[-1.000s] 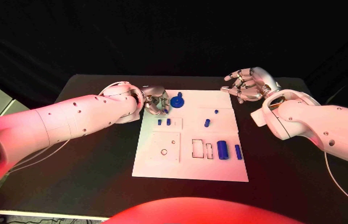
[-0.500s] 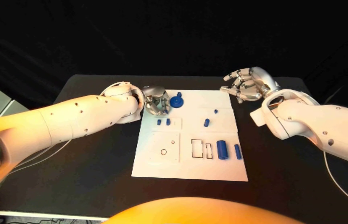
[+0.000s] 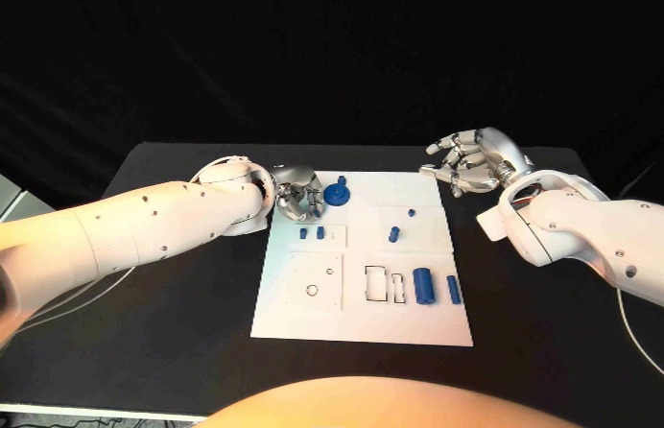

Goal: Assemble the parts on the task board

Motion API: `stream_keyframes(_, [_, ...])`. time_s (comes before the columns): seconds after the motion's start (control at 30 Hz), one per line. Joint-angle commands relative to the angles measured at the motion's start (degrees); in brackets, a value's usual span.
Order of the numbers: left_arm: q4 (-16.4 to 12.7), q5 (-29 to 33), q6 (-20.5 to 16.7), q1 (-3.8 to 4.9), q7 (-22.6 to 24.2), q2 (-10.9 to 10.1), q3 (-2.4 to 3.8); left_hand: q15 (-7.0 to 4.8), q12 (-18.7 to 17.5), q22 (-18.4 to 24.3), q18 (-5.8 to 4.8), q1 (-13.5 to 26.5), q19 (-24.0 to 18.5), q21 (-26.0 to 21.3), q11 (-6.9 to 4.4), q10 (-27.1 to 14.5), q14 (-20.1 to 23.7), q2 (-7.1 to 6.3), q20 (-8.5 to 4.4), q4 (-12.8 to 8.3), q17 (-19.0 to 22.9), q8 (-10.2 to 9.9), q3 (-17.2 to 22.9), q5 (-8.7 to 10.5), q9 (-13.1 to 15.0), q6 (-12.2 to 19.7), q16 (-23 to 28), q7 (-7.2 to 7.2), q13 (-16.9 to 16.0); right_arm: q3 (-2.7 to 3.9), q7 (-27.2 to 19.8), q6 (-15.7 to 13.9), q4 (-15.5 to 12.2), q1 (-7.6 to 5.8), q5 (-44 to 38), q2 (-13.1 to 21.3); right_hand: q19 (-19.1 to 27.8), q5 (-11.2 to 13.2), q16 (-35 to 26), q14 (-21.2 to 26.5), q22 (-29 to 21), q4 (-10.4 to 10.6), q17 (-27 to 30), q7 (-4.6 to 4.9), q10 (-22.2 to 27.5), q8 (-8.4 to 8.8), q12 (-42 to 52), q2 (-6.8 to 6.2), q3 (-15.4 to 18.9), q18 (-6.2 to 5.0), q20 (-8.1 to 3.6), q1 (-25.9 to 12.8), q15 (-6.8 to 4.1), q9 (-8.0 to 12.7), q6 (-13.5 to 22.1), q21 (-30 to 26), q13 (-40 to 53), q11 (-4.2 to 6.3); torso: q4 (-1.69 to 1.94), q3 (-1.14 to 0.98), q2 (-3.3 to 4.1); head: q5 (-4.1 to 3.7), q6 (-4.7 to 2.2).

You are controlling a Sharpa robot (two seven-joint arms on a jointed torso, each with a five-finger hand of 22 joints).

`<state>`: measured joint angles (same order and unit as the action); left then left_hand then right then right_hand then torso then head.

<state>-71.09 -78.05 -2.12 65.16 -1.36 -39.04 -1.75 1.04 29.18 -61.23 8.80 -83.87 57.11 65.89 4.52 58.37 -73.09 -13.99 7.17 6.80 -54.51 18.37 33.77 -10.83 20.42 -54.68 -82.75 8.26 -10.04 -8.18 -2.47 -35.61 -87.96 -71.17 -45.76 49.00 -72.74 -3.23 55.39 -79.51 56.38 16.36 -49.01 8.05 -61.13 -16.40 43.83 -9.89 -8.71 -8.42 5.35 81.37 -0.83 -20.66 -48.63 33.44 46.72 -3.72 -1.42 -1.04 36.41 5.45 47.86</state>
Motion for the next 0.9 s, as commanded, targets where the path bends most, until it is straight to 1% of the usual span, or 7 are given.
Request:
stream_keyframes(0.03, [-0.27,0.32,0.65,-0.12,0.04,-0.04,-0.07,0.37,-0.54,0.15,-0.21,0.88,-0.58,-0.45,0.39,-0.50,0.49,-0.31,0.20,-0.38,0.31,-0.71,-0.07,-0.05,-0.18,0.87,0.20,0.10,-0.09,0.02,-0.40,0.70,-0.04,0.03,-0.58,-0.01,0.43,-0.25,-0.59,0.45,-0.51,0.05,0.15,0.47,0.41,-0.42,-0.49,-0.16,0.34,-0.99,-0.09,0.31,0.09,0.11,0.09,-0.80,-0.32,0.06,0.04,0.02,0.00,0.06,-0.01])
stream_keyframes(0.13, [-0.33,0.47,-0.06,-0.12,0.14,-0.10,-0.07,0.88,-1.12,0.59,-0.11,1.44,-1.18,-1.04,0.98,-1.77,1.16,-0.92,0.59,-0.43,1.19,-2.20,-0.02,-0.15,-0.68,2.45,0.28,0.59,-0.20,0.02,-0.42,0.64,0.01,0.03,-0.58,-0.01,0.84,-0.25,-1.28,0.55,-1.59,0.03,0.45,0.53,0.56,-0.41,-0.87,-0.25,0.37,-1.20,-0.06,0.36,0.14,0.16,0.30,-2.56,-0.76,0.00,0.03,0.03,0.01,0.07,0.01])
stream_keyframes(0.27, [-0.34,0.60,-0.70,-0.13,0.14,-0.11,-0.07,1.22,-1.12,0.92,0.01,1.85,-1.58,-1.53,1.32,-2.68,1.70,-1.39,0.99,-0.51,1.93,-3.75,-0.07,-0.15,-1.24,4.29,0.29,0.80,-0.56,0.02,-0.46,0.58,0.05,0.03,-0.57,-0.07,1.08,-0.25,-1.89,0.66,-2.29,0.04,0.72,0.59,0.67,-0.39,-1.15,-0.30,0.41,-1.31,-0.02,0.37,0.19,0.21,0.47,-3.68,-1.10,-0.06,-0.01,0.05,0.00,0.11,-0.05])
stream_keyframes(0.4, [-0.31,0.69,-0.83,-0.13,0.05,-0.17,-0.07,1.35,-1.06,1.10,0.07,1.99,-1.80,-1.77,1.45,-3.04,2.02,-1.51,1.12,-0.53,2.41,-4.24,-0.13,-0.15,-1.40,4.87,0.35,0.88,-0.73,0.02,-0.58,0.37,0.06,0.03,-0.52,-0.10,1.35,-0.26,-2.95,0.86,-3.38,0.07,1.05,0.74,1.20,-0.36,-2.03,-0.33,0.46,-1.46,0.08,0.41,0.33,0.30,0.90,-5.39,-2.02,-0.22,0.01,0.03,0.01,0.08,-0.02])
stream_keyframes(0.63, [-0.36,0.74,-0.86,-0.14,-0.18,-0.52,-0.07,1.77,-0.90,1.81,0.25,2.78,-2.63,-2.68,1.91,-4.48,2.99,-1.98,1.52,-0.27,3.75,-5.56,-0.88,-0.13,-1.80,6.63,0.49,0.58,-1.22,0.02,-0.49,0.61,0.16,0.03,-0.57,-0.05,1.61,-0.26,-6.26,1.65,-6.77,0.11,1.11,1.58,3.90,-1.15,-10.89,-0.47,0.72,-1.88,0.74,0.51,1.18,0.50,1.95,-10.82,-10.97,-1.24,0.01,0.01,0.01,0.02,0.00])
stream_keyframes(0.8, [-0.38,0.72,-0.15,-0.14,-0.79,-0.75,-0.06,1.93,-0.78,2.03,0.30,3.00,-2.89,-2.97,2.08,-5.07,3.33,-2.04,1.66,-0.16,4.23,-5.76,-1.26,-0.13,-1.83,6.85,0.52,0.40,-1.41,0.01,0.59,2.31,0.34,0.04,-1.57,-0.04,0.53,-0.26,-5.76,1.07,-6.09,0.01,-0.57,1.99,4.80,-1.97,-15.43,-0.64,1.06,-1.65,1.06,0.75,1.51,0.55,2.23,-9.83,-16.15,-1.76,0.01,0.03,-0.01,-0.05,-0.04])
stream_keyframes(0.9, [-0.40,0.64,0.61,-0.14,-1.47,-1.13,-0.06,2.26,-0.54,2.77,0.49,3.10,-3.78,-3.83,2.42,-6.40,4.42,-2.02,1.93,-0.09,5.78,-6.11,-1.91,-0.14,-1.87,7.24,0.79,0.09,-1.77,0.01,1.63,4.48,0.63,0.05,-3.65,-0.08,-1.63,-0.22,-2.26,-0.67,-2.74,-0.23,-4.04,1.83,4.74,-2.57,-17.54,-0.60,0.85,-0.92,0.97,1.42,1.40,0.57,1.45,-4.41,-18.59,-1.71,-0.03,0.03,-0.01,0.00,-0.07])
